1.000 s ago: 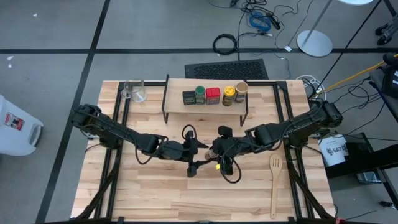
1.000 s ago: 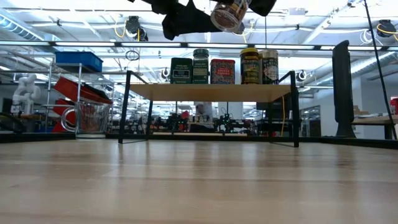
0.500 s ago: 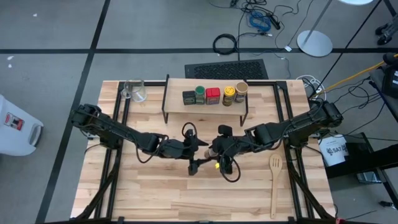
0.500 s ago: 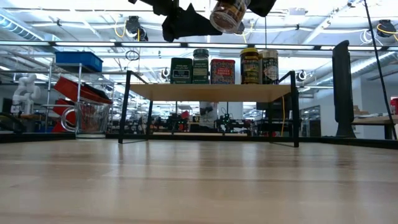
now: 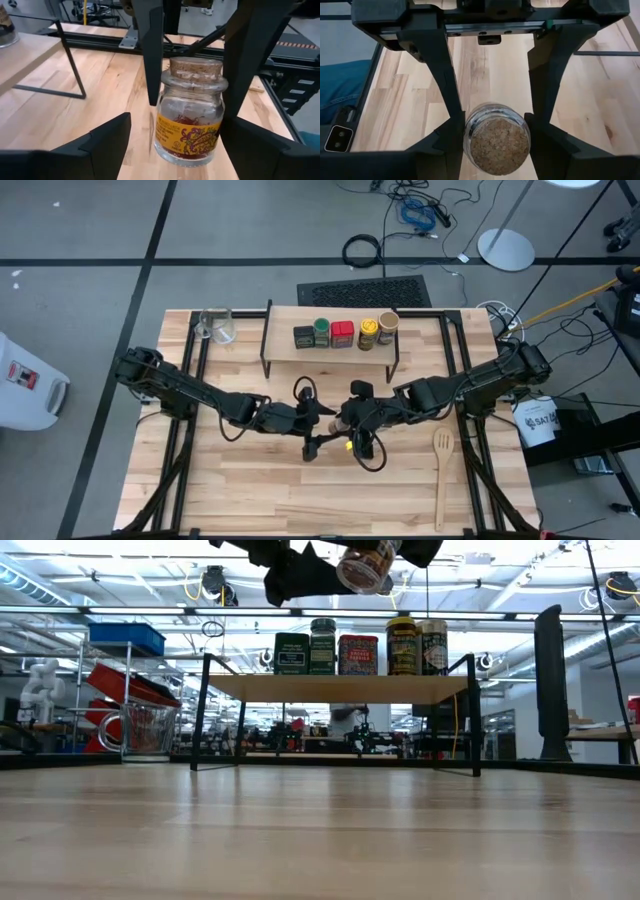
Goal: Shelf spices
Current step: Put the brown seasoning bottle on the shelf
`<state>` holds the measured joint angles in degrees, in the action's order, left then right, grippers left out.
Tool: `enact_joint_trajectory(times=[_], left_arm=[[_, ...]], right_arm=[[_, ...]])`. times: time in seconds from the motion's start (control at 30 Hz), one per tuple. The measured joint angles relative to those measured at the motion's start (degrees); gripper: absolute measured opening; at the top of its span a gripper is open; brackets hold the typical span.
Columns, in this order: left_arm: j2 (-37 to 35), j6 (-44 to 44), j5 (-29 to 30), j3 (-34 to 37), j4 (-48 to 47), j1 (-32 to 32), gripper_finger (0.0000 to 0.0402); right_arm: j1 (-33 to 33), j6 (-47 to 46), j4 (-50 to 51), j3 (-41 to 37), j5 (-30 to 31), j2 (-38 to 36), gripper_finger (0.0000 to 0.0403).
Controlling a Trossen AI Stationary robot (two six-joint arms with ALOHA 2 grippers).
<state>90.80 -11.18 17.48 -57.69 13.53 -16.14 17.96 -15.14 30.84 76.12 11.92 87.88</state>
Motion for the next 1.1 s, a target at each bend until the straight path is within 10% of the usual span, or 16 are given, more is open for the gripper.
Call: enact_joint_trajectory(times=[1.1], left_arm=[[4.24, 2.58, -2.69, -2.03, 2.46, -0.28, 0.0277]], right_arm=[[0.04, -0.13, 0.42, 0.02, -0.31, -0.07, 0.0171]])
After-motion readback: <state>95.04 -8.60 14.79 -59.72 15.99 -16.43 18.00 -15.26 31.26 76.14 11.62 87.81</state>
